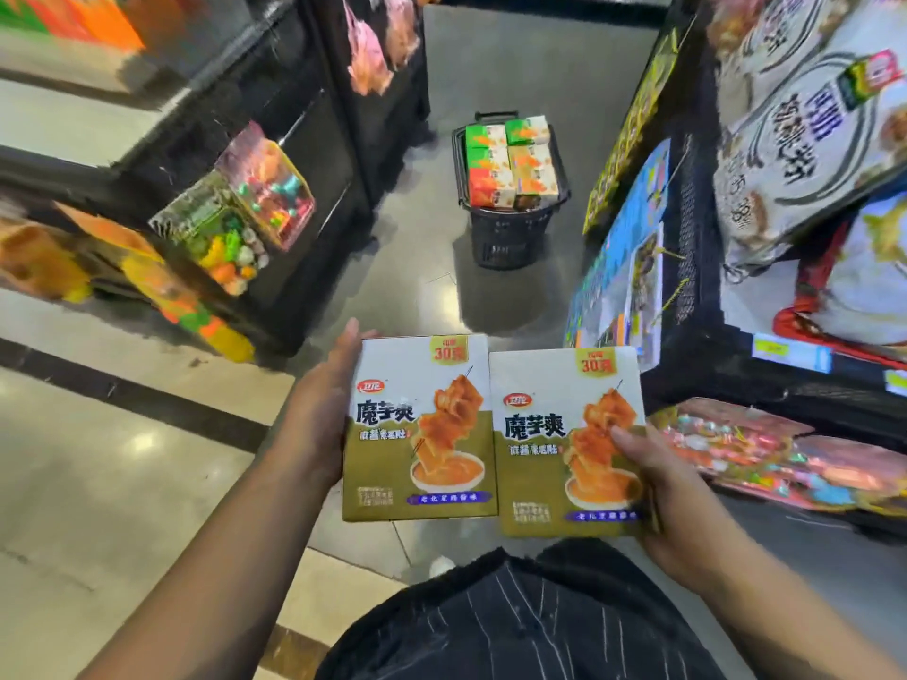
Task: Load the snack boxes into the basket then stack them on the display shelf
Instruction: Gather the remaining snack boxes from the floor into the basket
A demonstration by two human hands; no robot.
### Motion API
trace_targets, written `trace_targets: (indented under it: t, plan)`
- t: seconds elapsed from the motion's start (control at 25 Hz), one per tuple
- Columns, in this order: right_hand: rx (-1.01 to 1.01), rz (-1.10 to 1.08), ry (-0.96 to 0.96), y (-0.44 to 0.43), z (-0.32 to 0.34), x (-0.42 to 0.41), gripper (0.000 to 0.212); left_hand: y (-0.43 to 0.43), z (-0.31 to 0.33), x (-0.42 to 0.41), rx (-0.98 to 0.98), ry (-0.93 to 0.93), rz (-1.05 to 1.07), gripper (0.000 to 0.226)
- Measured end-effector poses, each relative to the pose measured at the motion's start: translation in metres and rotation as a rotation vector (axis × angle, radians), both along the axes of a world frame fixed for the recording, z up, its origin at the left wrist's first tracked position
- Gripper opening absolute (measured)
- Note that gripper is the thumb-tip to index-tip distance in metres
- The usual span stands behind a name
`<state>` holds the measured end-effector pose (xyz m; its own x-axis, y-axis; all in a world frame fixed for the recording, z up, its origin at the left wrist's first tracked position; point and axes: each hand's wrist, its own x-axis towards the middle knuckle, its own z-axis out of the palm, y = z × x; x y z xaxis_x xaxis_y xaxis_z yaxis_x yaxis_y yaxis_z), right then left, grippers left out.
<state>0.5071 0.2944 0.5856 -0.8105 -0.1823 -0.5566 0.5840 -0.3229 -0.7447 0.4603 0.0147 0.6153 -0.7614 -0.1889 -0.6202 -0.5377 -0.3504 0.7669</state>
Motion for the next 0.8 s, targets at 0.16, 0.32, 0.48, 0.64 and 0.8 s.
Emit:
trace_targets:
  t: [0.16,0.32,0.48,0.64,0.8]
  plan:
    - [-0.068,-0.045,-0.065,-0.042,0.005,-0.055,0.096,-0.04,0.0,-0.057,0.009,-0.026,0.013,0.049]
    - [-0.062,-0.018,-0.108,-0.062,0.0,-0.141,0.076,-0.061,0.0,-0.136,-0.008,-0.056,0.03,0.045]
    - [0.032,0.014,-0.057,-0.076,-0.006,-0.254,0.1,-0.072,0.003,-0.235,-0.019,-0.038,0.021,0.046]
    - [0.001,0.017,-0.024,-0.08,-0.005,-0.371,0.063,-0.081,0.01,-0.336,0.064,-0.023,-0.033,0.043]
    - [-0.017,0.004,-0.049,-0.087,0.0,-0.475,0.058,-0.086,0.006,-0.435,0.042,-0.047,0.01,0.046]
